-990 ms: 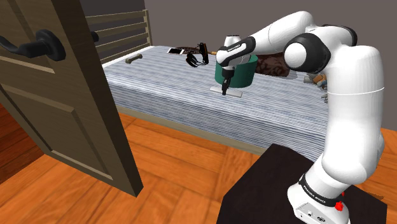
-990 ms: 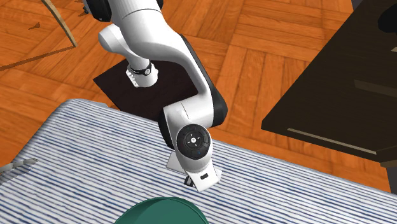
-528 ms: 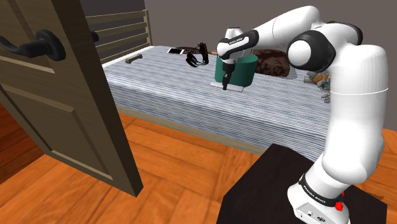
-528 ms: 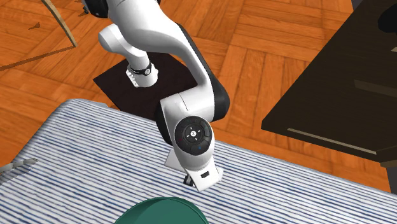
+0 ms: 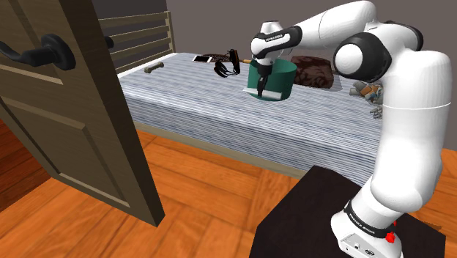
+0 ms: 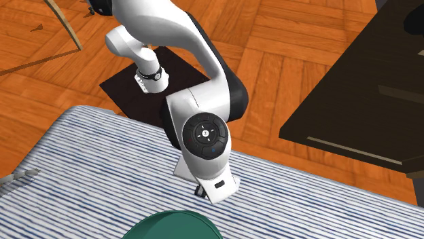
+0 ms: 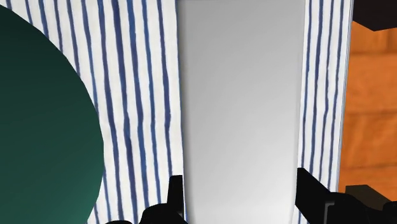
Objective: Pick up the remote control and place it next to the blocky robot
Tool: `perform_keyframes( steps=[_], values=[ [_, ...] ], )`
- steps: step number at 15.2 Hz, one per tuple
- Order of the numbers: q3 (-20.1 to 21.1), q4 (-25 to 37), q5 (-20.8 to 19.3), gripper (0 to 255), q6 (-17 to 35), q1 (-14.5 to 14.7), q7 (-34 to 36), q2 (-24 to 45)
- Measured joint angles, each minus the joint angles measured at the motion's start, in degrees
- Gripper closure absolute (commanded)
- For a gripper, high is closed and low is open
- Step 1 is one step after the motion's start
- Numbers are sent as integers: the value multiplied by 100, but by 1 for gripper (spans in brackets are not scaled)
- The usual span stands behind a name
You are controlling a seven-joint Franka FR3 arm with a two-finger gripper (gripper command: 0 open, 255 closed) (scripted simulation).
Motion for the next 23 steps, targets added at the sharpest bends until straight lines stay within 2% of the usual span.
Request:
perform_keyframes(
  steps=[20, 23],
  values=[
    [-42, 1346, -50, 255, -1463, -64, 35, -124],
    [-110, 1024, -93, 255, -1392, -147, -136, -378]
  ],
)
